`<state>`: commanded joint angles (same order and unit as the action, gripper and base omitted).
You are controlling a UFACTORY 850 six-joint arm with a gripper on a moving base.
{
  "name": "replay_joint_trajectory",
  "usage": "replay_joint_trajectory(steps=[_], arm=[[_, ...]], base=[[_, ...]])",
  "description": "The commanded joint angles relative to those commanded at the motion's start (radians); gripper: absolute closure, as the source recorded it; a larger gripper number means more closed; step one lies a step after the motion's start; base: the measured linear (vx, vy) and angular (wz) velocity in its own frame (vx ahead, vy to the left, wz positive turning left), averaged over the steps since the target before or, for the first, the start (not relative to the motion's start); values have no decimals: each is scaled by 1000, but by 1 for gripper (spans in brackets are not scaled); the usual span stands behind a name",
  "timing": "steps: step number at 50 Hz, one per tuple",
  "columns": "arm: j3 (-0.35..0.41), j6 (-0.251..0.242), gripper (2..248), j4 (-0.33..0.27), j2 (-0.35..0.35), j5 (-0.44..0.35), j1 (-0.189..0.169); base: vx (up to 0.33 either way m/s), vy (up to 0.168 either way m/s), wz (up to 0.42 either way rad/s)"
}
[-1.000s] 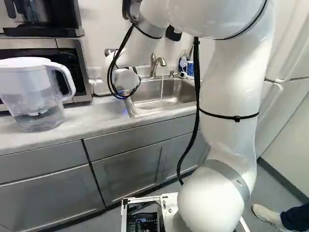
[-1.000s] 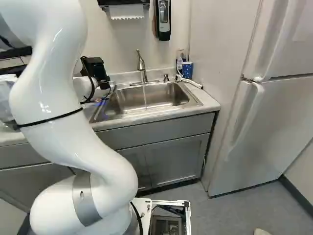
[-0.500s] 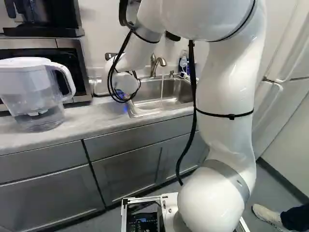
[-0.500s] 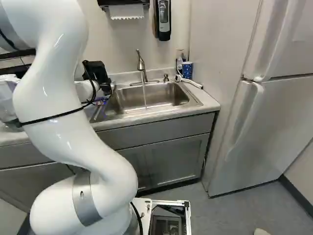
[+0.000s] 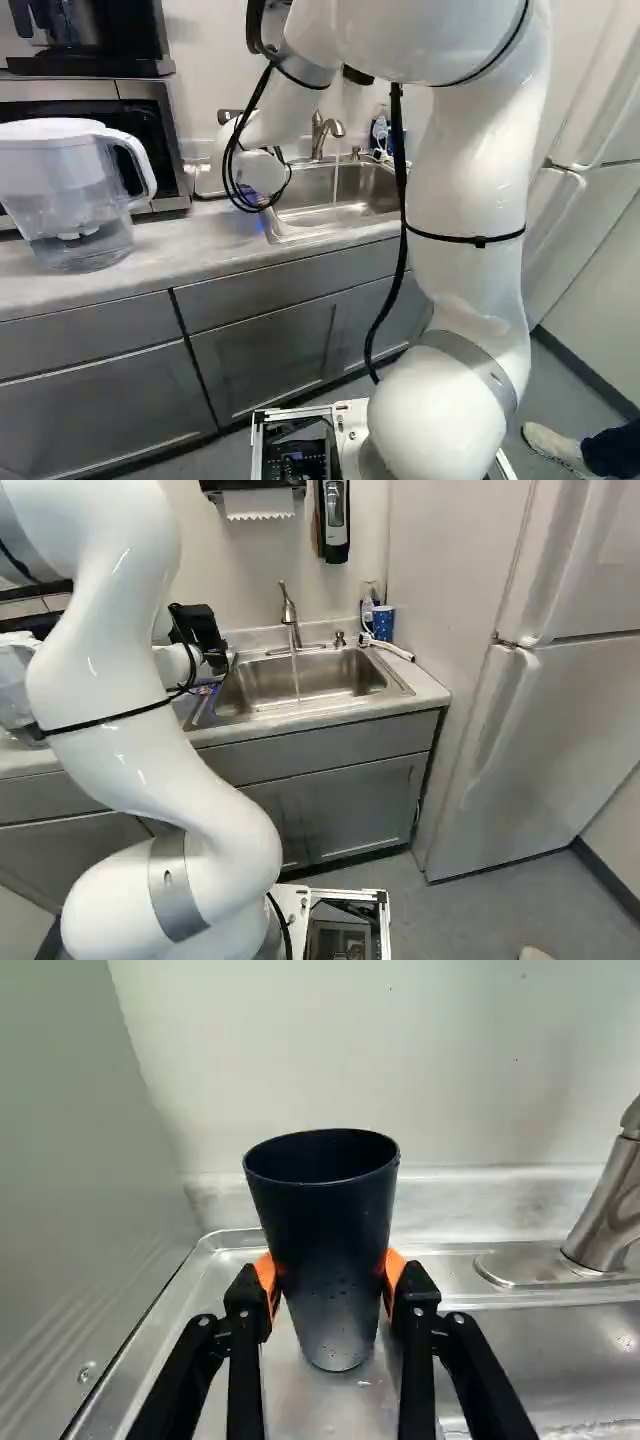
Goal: Rinse the cup and place it in the tray
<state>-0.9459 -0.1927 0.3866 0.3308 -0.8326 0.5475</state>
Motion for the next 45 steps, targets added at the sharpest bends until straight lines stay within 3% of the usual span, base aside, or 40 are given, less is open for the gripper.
replay_joint_trajectory(steps=[42, 45], arm=[[0, 0, 128, 0, 0, 40, 0], [0, 0, 117, 0, 0, 40, 0]], base=[[0, 0, 0], [0, 0, 0]])
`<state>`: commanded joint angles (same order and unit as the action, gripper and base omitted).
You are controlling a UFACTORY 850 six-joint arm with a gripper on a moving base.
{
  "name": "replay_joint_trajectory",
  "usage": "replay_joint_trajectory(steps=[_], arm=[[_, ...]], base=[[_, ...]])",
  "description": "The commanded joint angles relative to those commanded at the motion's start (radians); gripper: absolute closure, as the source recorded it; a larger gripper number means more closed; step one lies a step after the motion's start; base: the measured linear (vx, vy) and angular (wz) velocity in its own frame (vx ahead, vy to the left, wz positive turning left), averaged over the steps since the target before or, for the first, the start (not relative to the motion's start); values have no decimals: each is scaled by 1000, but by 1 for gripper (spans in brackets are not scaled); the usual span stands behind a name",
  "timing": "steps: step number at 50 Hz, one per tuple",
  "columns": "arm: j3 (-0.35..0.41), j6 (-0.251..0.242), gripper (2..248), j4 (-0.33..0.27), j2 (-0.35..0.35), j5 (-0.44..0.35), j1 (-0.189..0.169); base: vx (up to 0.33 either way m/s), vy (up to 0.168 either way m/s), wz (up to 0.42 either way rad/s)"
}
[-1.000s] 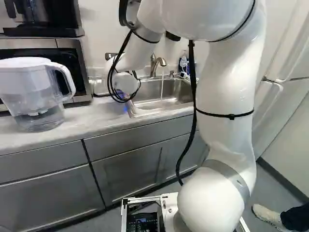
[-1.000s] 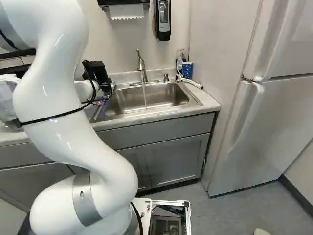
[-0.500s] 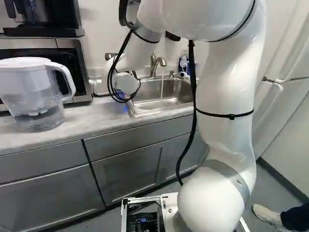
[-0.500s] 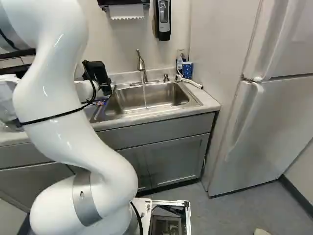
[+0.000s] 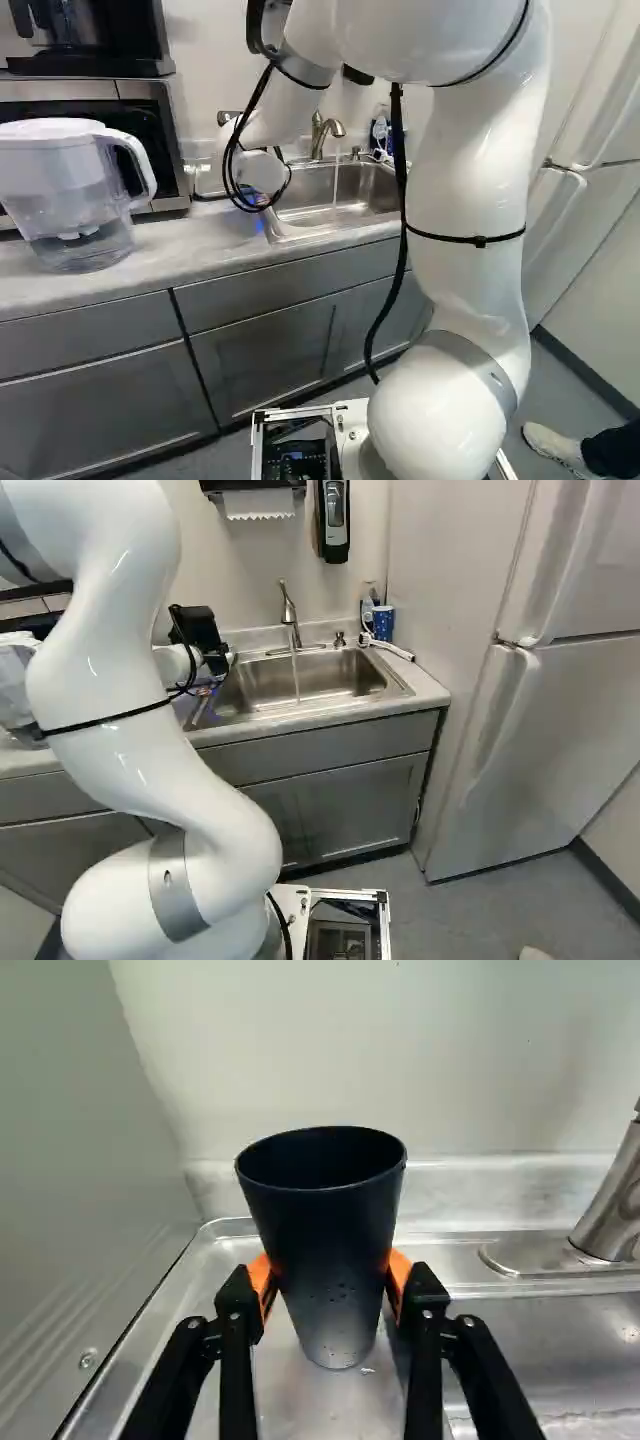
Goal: Rinse the cup and place it in the tray
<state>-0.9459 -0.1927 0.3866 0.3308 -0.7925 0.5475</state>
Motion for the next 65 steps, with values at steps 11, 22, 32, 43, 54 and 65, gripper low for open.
replay_joint_trajectory(steps=[11, 22, 32, 43, 54, 65], arm=[[0, 0, 49, 0, 0, 0, 0], [-1, 0, 3, 0, -7, 0, 0], [-4, 0, 3, 0, -22, 0, 0], [-9, 0, 3, 0, -40, 0, 0], [-15, 0, 3, 0, -56, 0, 0], [-22, 0, 3, 0, -72, 0, 0]], base=[[0, 0, 0], [0, 0, 0], [0, 0, 0], [0, 0, 0], [0, 0, 0], [0, 0, 0]])
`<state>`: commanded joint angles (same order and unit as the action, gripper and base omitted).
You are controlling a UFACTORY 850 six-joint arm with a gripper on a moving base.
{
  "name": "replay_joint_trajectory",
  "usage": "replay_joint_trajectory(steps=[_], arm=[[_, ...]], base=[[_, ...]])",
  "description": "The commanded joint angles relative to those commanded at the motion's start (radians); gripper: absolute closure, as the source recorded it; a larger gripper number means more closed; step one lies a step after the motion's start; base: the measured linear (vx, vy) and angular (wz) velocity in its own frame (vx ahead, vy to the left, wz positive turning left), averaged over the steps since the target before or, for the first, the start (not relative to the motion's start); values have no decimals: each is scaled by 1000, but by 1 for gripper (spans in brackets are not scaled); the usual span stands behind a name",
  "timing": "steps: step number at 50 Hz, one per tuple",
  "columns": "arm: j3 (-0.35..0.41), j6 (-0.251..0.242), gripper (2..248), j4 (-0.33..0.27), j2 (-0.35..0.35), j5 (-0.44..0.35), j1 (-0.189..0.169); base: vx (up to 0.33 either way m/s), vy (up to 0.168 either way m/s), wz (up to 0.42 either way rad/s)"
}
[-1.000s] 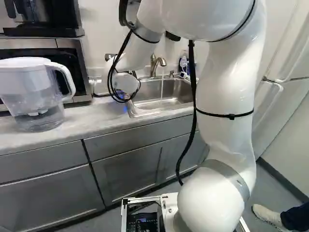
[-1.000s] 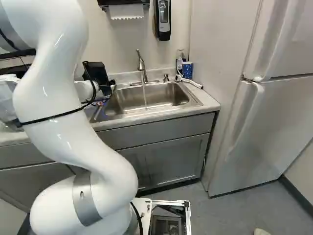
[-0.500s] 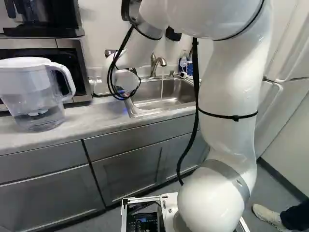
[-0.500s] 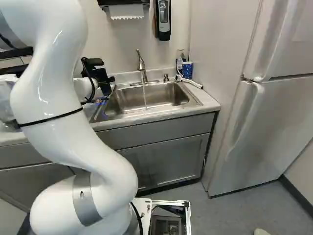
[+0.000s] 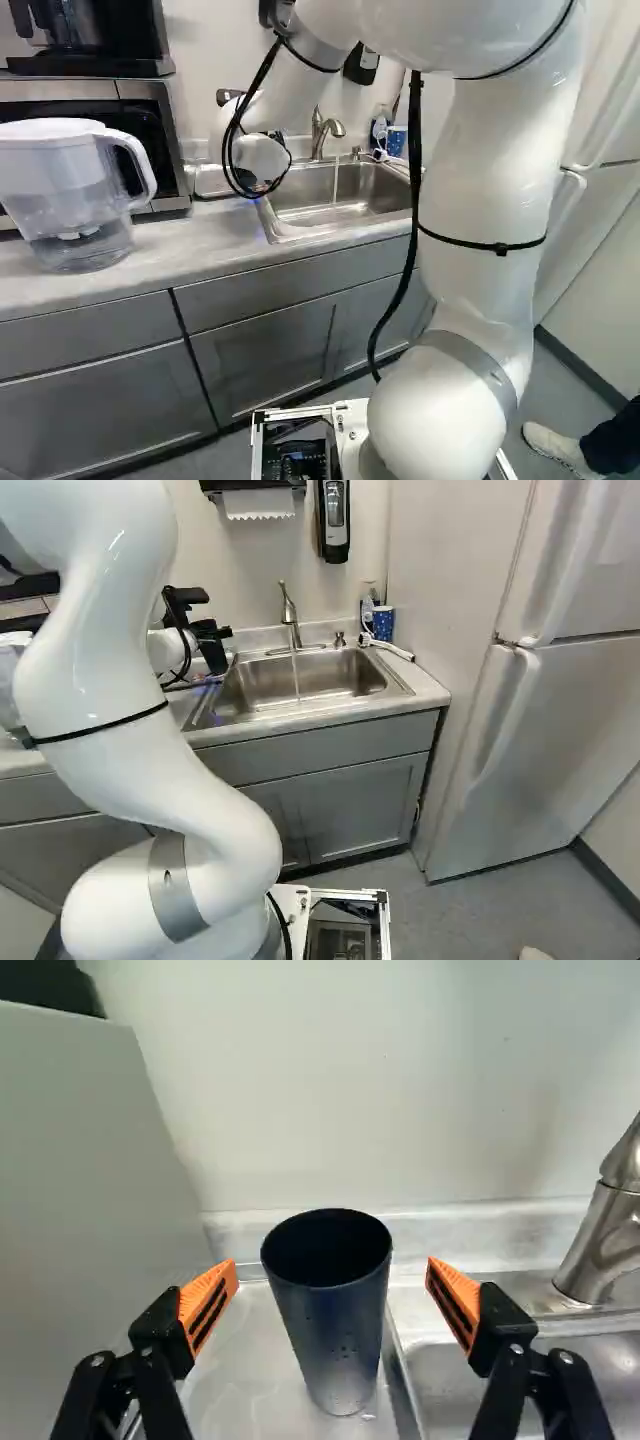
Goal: Rinse the cup and place it in the tray
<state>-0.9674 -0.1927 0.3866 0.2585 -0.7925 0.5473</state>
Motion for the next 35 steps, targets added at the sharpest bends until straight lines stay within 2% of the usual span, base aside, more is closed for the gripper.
replay_joint_trajectory(steps=[35], arm=[[-23, 0, 3, -32, -49, 0, -5]], base=[[0, 0, 0]])
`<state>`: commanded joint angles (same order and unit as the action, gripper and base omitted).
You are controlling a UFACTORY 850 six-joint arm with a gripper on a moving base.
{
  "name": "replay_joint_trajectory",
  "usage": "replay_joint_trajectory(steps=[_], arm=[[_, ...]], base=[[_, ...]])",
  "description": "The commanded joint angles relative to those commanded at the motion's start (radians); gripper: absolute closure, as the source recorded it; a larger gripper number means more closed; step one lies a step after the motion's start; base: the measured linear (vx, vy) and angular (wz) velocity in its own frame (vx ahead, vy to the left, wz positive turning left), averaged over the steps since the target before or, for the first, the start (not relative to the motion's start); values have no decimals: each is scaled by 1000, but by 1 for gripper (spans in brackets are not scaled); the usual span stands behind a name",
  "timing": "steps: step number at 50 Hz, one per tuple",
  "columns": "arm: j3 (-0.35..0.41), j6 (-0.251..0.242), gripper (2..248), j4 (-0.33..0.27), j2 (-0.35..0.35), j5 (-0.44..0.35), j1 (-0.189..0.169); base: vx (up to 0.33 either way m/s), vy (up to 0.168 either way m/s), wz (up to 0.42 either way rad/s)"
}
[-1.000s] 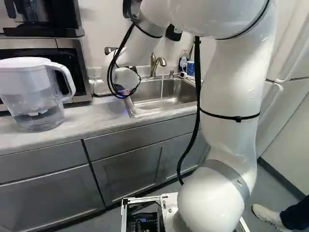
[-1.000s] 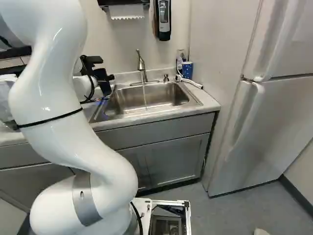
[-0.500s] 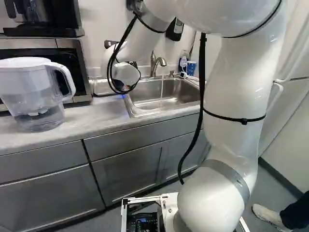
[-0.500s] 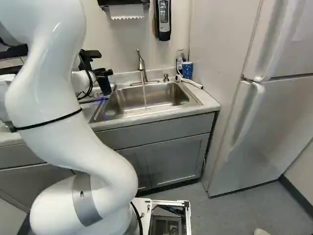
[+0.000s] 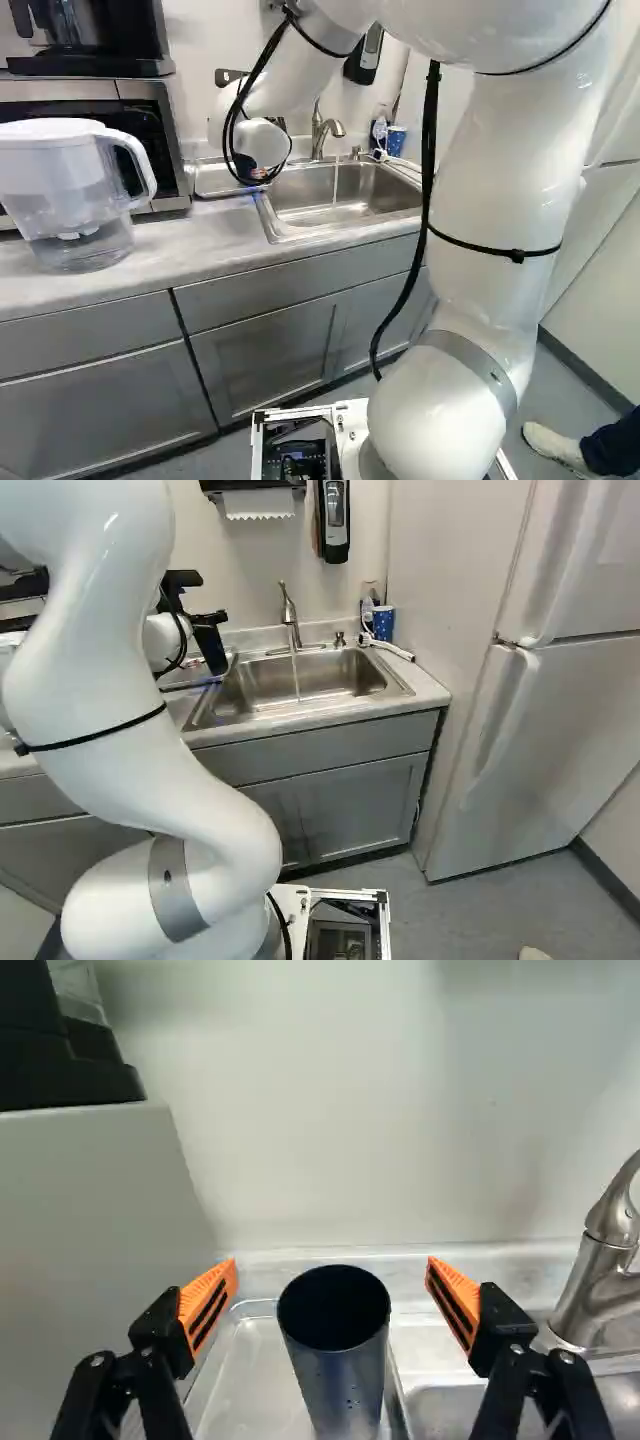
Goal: Rinse the cup and place it in the tray
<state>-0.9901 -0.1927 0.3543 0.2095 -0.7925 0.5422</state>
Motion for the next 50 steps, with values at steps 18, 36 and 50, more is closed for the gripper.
replay_joint_trajectory(steps=[18, 36, 50], arm=[[-3, 0, 3, -26, -33, 0, -15], [-1, 0, 3, -42, -71, 20, -38], [-1, 0, 3, -54, -98, 55, -57]], base=[[0, 0, 0], [0, 0, 0], [0, 0, 0]])
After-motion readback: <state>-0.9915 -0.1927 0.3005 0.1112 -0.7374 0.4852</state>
